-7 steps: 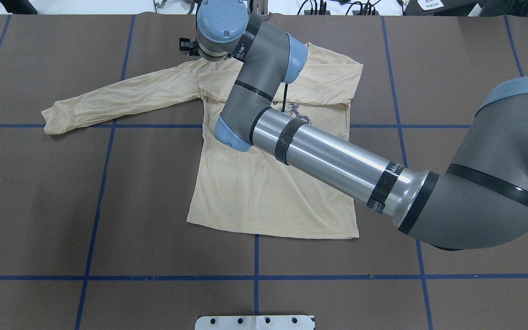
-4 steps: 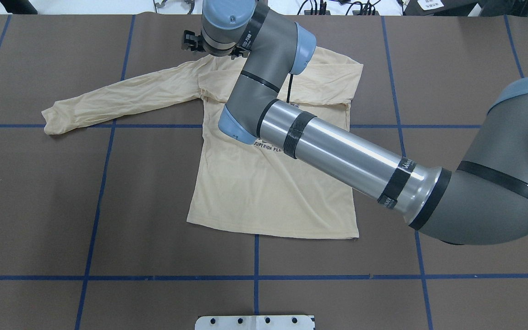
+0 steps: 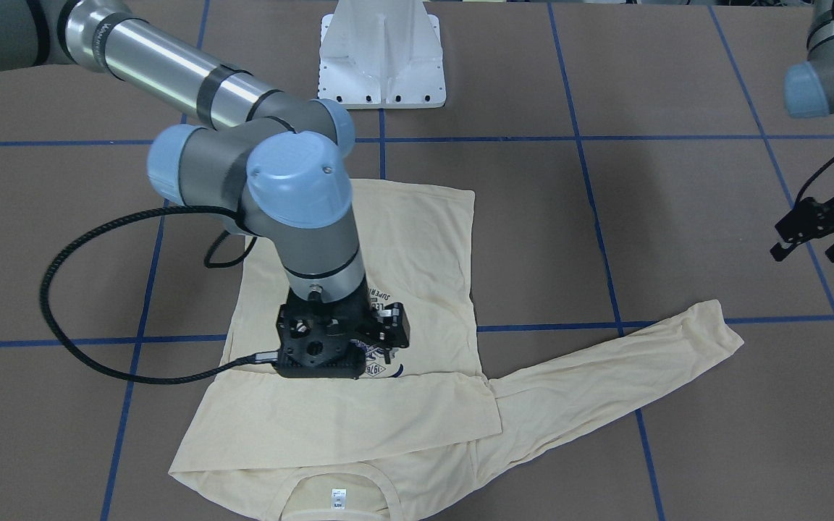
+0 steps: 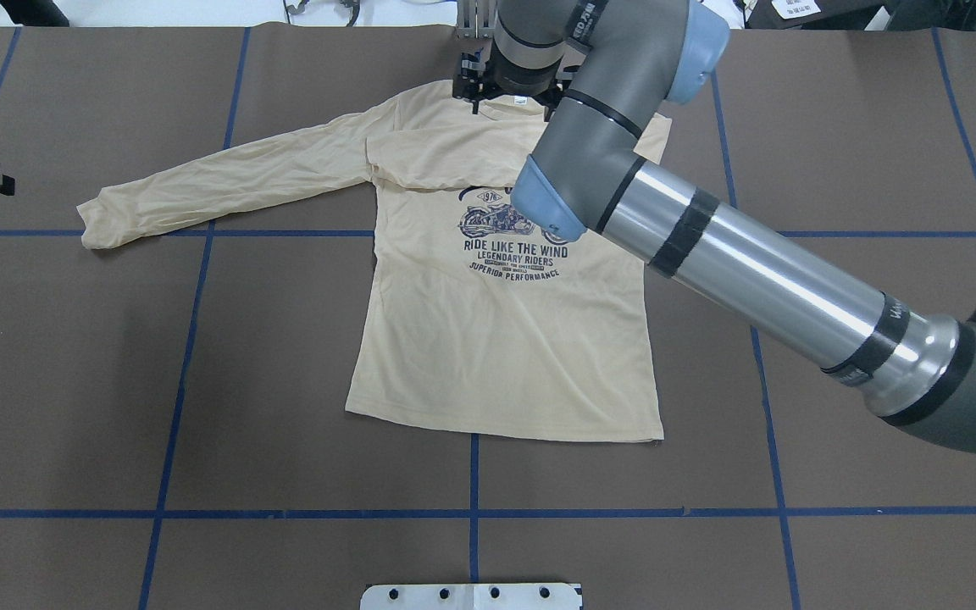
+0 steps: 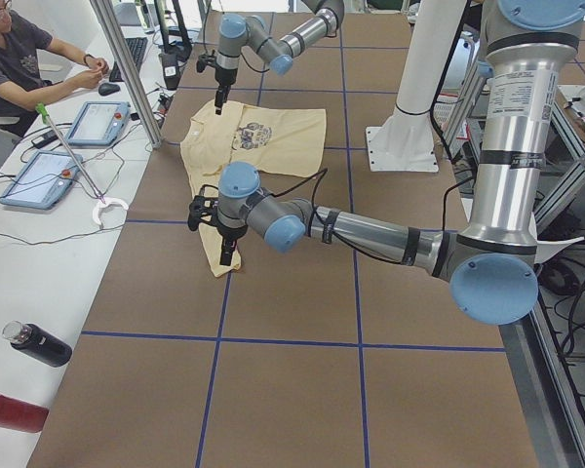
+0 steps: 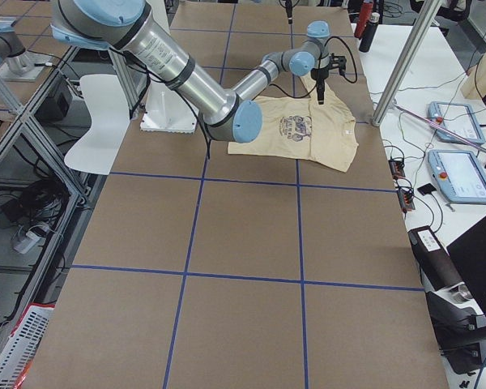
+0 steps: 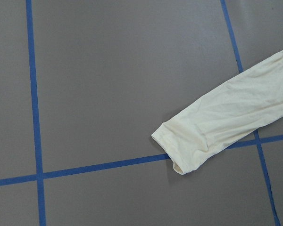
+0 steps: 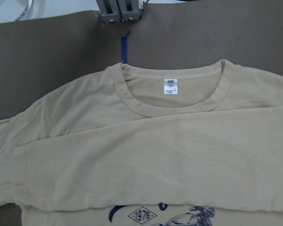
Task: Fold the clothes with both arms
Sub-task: 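Raise the right gripper away while the left gripper approaches the other sleeve cuff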
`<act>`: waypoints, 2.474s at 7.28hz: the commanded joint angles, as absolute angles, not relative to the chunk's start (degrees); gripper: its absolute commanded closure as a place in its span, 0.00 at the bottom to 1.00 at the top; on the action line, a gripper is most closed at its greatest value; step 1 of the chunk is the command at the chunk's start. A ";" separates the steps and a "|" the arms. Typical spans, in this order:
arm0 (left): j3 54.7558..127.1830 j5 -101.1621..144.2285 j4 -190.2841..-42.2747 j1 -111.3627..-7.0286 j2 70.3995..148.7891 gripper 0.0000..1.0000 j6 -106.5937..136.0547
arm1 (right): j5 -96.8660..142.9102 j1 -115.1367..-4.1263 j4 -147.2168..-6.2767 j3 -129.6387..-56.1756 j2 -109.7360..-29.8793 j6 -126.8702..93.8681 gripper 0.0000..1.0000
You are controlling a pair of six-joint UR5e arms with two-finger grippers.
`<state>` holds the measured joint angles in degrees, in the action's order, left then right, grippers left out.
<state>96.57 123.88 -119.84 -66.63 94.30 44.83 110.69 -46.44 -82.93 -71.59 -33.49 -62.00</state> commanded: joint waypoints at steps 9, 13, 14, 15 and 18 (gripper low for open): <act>73.56 108.54 -135.70 -55.99 104.15 0.13 52.38 | 118.65 -52.56 -92.37 -90.18 -48.25 -53.62 0.00; 73.39 108.63 -135.79 -55.63 103.89 0.25 48.54 | 118.65 -52.56 -92.37 -90.18 -48.08 -53.61 0.00; 73.39 108.55 -135.79 -55.63 103.80 0.28 48.25 | 118.65 -52.56 -92.37 -90.18 -48.16 -53.61 0.00; 73.39 108.54 -135.70 -55.63 103.62 0.29 48.25 | 118.65 -52.56 -92.37 -90.18 -48.16 -53.61 0.00; 73.39 108.46 -135.62 -55.63 103.45 0.30 48.16 | 118.56 -52.56 -92.37 -90.17 -48.16 -53.61 0.00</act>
